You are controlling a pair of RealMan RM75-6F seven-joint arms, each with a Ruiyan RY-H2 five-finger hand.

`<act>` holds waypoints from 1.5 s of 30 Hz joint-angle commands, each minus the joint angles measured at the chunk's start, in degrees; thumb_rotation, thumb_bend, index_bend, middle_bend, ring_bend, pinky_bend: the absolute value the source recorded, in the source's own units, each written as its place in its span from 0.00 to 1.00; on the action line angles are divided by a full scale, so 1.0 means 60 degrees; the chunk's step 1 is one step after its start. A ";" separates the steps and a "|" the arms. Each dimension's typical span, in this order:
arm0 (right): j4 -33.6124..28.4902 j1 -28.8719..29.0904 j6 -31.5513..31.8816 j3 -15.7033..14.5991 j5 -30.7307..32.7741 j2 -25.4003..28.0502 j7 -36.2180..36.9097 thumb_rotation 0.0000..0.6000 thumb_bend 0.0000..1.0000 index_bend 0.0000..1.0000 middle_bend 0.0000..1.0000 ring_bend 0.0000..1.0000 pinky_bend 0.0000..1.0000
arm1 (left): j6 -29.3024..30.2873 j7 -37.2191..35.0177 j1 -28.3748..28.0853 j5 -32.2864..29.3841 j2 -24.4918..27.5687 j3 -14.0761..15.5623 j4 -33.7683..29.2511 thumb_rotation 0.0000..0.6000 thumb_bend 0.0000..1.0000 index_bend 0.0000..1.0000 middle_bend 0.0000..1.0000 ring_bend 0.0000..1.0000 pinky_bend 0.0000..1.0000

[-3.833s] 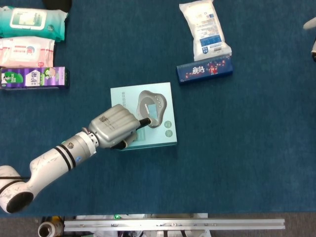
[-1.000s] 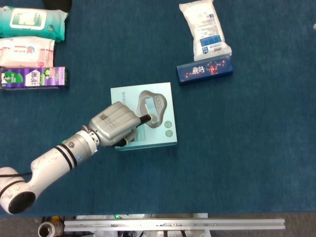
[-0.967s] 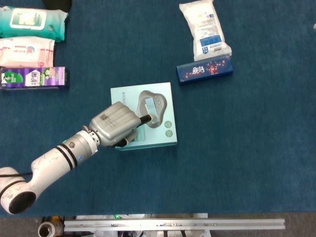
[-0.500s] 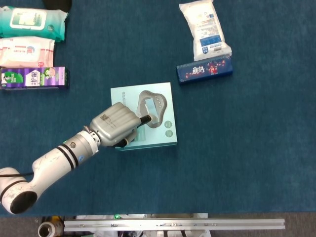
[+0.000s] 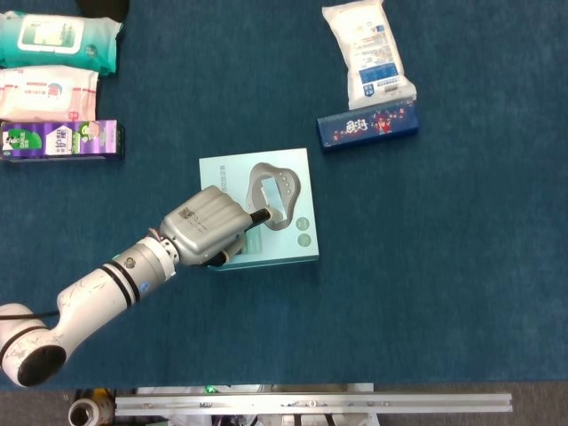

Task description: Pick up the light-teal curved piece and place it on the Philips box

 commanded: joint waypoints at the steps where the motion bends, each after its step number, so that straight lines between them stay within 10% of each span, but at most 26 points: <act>1: 0.0001 -0.0009 0.0012 0.0008 -0.0002 0.0010 0.0007 1.00 0.68 0.41 0.80 0.86 1.00 | 0.0054 -0.0012 0.0015 0.0006 0.0037 -0.0018 -0.0048 1.00 0.65 0.17 1.00 1.00 0.91; 45: -0.0027 -0.0217 0.0092 0.0061 -0.0052 0.0233 0.0254 1.00 0.68 0.41 0.80 0.86 1.00 | 0.0518 0.0195 0.0113 -0.0031 0.0171 -0.0119 -0.0366 1.00 0.65 0.17 1.00 1.00 0.91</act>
